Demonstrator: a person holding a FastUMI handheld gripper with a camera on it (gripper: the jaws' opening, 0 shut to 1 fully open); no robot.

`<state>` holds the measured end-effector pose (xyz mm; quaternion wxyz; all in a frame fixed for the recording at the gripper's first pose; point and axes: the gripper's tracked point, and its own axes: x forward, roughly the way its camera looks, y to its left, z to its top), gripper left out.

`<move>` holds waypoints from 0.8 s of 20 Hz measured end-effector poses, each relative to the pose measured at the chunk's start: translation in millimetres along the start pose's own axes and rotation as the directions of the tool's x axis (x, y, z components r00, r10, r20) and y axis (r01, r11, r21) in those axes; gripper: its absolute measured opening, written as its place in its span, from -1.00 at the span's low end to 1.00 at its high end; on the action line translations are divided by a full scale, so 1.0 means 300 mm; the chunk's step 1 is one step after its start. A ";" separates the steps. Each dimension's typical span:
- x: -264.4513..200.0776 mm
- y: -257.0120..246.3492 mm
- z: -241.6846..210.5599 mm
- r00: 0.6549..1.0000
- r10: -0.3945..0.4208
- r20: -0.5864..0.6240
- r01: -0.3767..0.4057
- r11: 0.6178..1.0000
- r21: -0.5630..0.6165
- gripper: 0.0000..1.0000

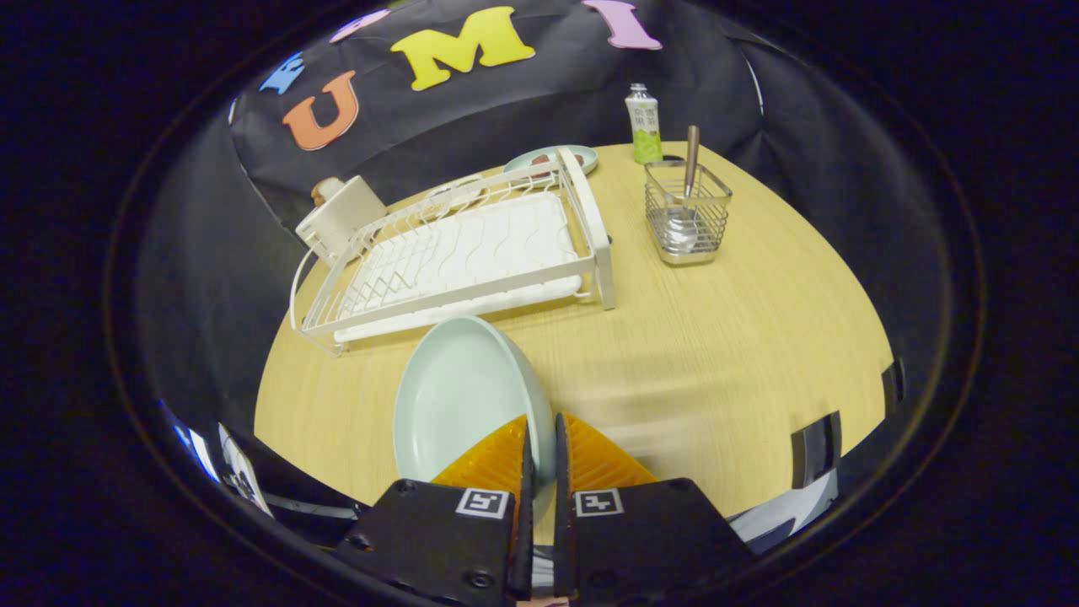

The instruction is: Take the plate from the dish rack, then take the spoon from the basket and place it into the plate.

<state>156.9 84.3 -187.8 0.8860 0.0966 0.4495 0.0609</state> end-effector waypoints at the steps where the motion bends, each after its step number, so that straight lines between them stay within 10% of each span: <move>1: 0.010 -0.006 -0.010 1.000 0.014 -0.018 -0.014 1.000 0.016 -0.68; 12: 0.017 -0.146 0.063 0.991 -0.035 0.132 0.041 0.998 -0.040 -0.56; 16: -0.053 -0.259 0.168 0.956 -0.102 0.275 0.114 0.993 -0.030 0.56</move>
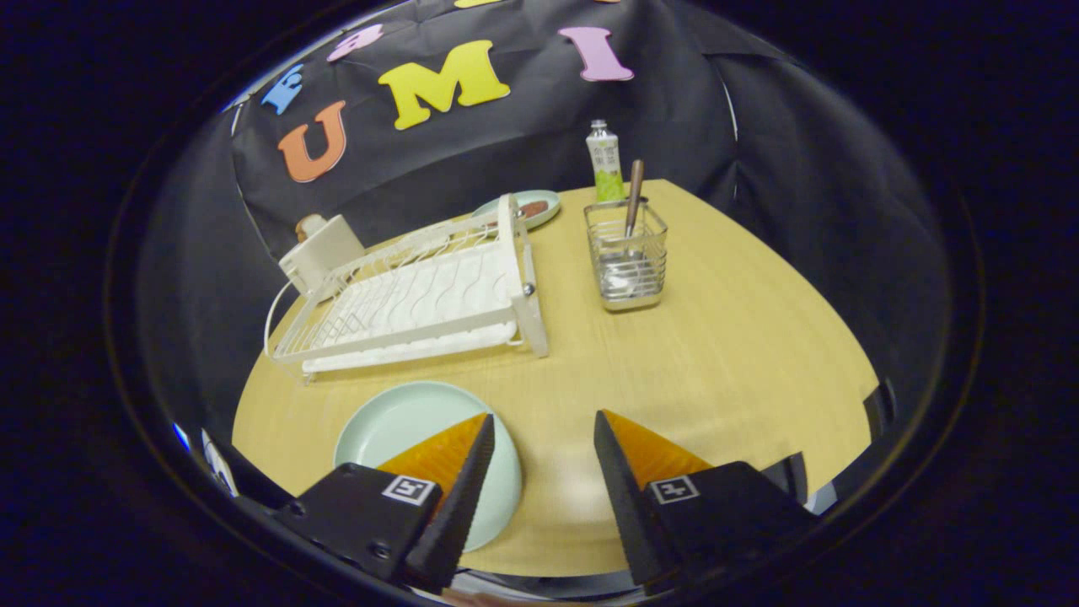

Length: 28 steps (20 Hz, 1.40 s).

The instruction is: Take the plate from the dish rack, then take the spoon from the basket and place it into the plate.

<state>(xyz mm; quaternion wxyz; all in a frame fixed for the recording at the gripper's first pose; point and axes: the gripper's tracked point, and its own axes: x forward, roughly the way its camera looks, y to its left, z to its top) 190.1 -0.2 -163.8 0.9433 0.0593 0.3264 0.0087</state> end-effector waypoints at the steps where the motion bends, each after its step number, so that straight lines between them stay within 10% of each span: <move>1: -0.001 -0.029 0.026 0.999 -0.023 0.029 0.024 1.000 -0.006 0.80; 13: 0.125 -0.163 0.387 0.911 -0.064 0.406 0.112 0.989 -0.096 0.93; 28: 0.500 -0.193 0.704 0.952 -0.080 0.297 0.079 0.997 0.014 0.81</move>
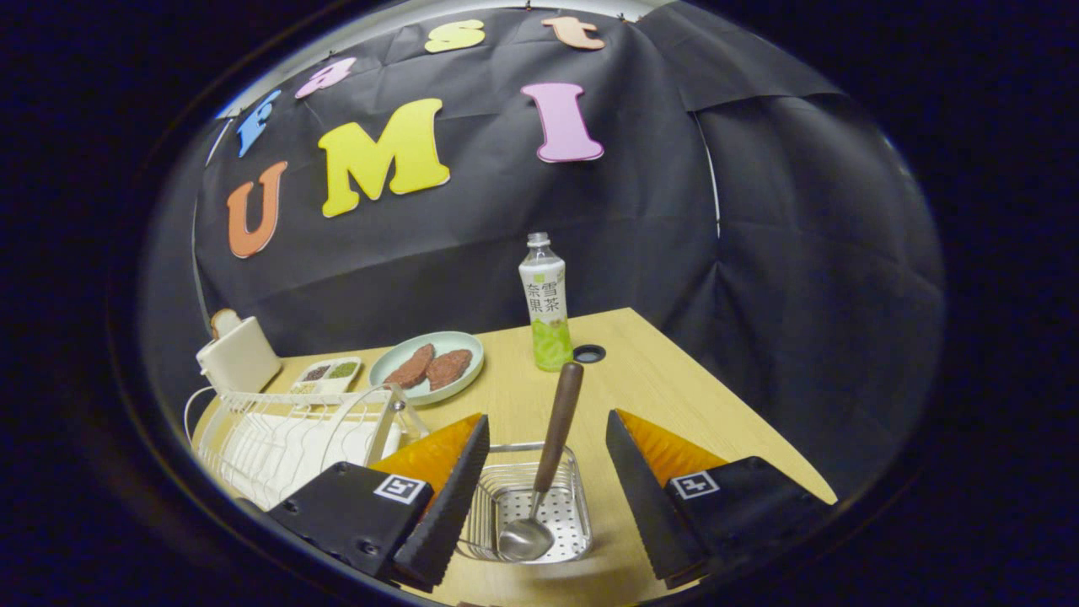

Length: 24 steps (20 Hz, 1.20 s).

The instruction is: Take the plate from the dish rack, then take the spoon from the basket and place it into the plate.

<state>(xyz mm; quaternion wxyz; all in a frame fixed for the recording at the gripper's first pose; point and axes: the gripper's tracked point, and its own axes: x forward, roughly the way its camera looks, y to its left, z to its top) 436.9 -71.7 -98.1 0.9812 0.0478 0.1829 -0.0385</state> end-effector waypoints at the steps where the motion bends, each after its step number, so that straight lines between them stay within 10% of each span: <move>1: 0.010 0.018 -0.005 1.000 0.010 -0.026 -0.010 1.000 0.001 0.80; 4: 0.043 0.056 -0.013 0.998 0.020 -0.052 -0.020 1.000 -0.011 0.69; 9: 0.023 0.084 -0.002 0.999 -0.014 -0.035 0.012 0.998 -0.056 -0.66; 24: -0.644 0.181 0.244 0.925 0.000 0.379 0.054 0.990 -0.131 -0.71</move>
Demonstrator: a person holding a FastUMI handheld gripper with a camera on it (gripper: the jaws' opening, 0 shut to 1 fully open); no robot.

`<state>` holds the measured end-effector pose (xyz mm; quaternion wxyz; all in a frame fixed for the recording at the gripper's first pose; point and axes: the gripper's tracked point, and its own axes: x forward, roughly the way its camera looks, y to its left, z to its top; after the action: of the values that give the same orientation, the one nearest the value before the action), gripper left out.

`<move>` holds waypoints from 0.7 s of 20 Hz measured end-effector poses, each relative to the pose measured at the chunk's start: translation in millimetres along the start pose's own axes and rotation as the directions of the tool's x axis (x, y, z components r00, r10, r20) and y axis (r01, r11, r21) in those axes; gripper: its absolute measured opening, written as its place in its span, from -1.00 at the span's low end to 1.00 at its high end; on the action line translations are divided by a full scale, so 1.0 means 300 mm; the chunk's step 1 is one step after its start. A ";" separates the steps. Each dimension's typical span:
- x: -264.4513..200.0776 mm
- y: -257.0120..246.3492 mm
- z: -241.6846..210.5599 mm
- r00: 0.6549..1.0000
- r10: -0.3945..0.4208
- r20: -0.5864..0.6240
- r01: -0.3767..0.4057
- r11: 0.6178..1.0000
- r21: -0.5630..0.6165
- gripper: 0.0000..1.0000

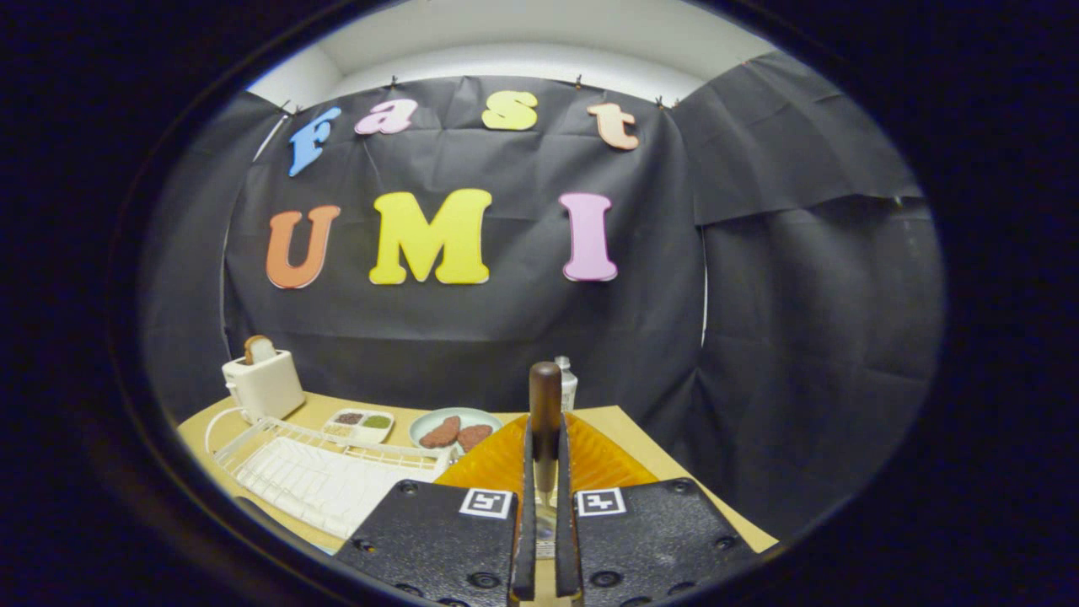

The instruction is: Take the plate from the dish rack, then take the spoon from the basket and place it into the plate.

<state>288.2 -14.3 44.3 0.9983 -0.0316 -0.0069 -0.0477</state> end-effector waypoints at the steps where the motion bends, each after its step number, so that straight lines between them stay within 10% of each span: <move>1: -0.059 0.023 0.028 1.000 0.011 0.028 -0.010 1.000 -0.016 -0.71; 14: -0.632 0.469 -0.167 0.978 0.193 0.082 -0.194 0.981 0.010 -0.72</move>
<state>113.4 140.3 -17.6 0.9974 -0.0252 -0.0443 0.0510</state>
